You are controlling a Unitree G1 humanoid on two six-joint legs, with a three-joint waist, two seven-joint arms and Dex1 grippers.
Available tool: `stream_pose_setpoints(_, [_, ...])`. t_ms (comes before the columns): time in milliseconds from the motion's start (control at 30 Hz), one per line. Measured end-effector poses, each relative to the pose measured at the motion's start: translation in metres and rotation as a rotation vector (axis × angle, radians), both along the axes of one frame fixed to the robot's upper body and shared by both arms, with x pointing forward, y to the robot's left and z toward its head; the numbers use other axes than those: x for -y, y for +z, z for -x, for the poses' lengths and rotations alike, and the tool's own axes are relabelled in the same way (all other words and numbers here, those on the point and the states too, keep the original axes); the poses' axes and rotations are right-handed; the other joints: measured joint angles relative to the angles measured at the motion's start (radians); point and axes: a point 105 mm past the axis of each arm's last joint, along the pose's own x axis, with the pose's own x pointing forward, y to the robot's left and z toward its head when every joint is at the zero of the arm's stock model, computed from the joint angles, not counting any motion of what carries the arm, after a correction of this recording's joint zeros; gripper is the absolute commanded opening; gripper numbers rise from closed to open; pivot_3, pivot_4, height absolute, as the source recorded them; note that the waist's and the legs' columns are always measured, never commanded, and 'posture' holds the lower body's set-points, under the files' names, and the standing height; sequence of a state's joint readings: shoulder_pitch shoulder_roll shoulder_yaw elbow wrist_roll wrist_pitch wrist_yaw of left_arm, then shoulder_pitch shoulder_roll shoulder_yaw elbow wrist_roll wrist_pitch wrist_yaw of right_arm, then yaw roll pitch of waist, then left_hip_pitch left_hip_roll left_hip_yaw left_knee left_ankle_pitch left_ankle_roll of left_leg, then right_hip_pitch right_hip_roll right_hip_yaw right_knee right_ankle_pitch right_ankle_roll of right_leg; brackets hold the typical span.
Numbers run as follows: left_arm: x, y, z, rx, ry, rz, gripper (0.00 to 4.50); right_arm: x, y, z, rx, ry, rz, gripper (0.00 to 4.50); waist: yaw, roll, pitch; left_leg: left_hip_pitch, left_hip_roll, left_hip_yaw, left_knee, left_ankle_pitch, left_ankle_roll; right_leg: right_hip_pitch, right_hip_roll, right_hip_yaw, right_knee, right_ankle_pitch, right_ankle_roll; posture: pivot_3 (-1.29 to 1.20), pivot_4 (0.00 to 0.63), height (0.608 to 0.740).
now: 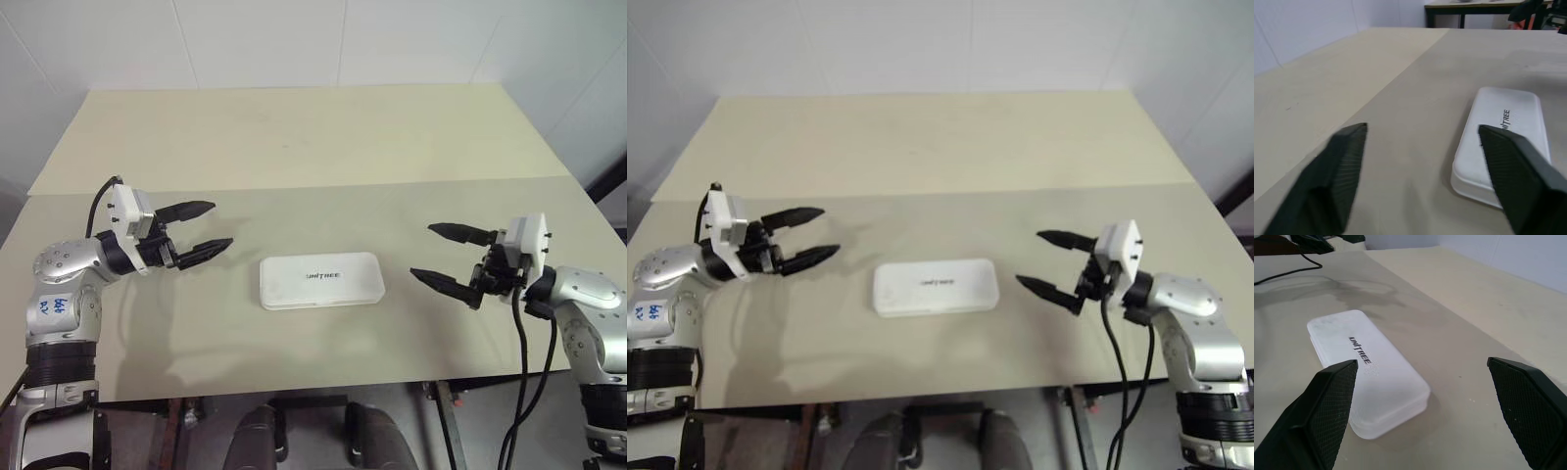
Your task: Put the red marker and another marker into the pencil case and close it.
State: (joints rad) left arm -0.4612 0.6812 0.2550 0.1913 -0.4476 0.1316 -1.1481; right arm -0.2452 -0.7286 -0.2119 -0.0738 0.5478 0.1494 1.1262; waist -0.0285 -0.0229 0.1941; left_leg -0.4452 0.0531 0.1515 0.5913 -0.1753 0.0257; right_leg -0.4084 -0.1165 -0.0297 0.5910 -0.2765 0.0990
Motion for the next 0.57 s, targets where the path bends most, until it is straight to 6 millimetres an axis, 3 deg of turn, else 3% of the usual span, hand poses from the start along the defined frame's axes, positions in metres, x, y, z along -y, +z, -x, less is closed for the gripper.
stream_pose_setpoints(333, [0.019, -0.003, 0.006, -0.061, -0.103, 0.001, 4.48, 0.032, -0.002, -0.005, -0.003, -0.025, 0.055, 4.5, -0.006, 0.0, 0.0, 0.0, 0.001, 0.0, 0.0, 0.0, -0.001, 0.0, 0.001, 0.0, 0.0, 0.0, 0.0, 0.0, 0.15, 0.74])
stream_pose_setpoints(567, [0.022, -0.007, 0.011, -0.088, -0.124, -0.03, 4.48, 0.036, 0.001, -0.01, 0.004, -0.007, 0.078, 4.5, -0.006, 0.0, 0.0, 0.001, 0.001, 0.0, 0.0, 0.0, -0.001, -0.001, 0.0, 0.0, 0.0, 0.0, 0.0, 0.0, 0.15, 0.74])
